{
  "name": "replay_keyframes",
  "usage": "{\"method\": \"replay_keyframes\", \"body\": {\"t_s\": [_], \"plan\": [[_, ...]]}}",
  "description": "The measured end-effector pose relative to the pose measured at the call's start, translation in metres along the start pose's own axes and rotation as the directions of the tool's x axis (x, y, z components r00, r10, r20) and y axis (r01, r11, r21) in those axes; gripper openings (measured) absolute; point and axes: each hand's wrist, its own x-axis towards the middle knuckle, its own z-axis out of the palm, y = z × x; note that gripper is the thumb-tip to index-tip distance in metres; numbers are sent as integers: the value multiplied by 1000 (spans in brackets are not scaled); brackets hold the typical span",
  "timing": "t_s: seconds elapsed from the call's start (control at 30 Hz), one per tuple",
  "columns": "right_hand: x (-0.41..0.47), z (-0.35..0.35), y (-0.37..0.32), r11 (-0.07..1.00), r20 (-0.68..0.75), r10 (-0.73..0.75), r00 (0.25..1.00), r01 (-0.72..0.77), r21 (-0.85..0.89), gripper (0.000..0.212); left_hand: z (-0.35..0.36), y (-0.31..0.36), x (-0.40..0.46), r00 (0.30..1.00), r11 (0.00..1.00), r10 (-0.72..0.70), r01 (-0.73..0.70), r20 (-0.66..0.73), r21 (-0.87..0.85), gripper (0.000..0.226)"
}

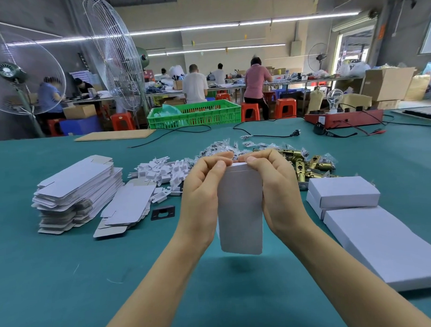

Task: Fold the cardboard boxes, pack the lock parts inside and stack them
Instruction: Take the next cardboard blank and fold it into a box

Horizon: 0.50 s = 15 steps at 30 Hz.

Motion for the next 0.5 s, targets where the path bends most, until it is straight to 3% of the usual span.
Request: {"method": "replay_keyframes", "body": {"t_s": [0.5], "plan": [[1,-2,9,999,-3,45,999,-44,25,14,2,-4,-2,999,999,-44,44,-7,26,23]]}}
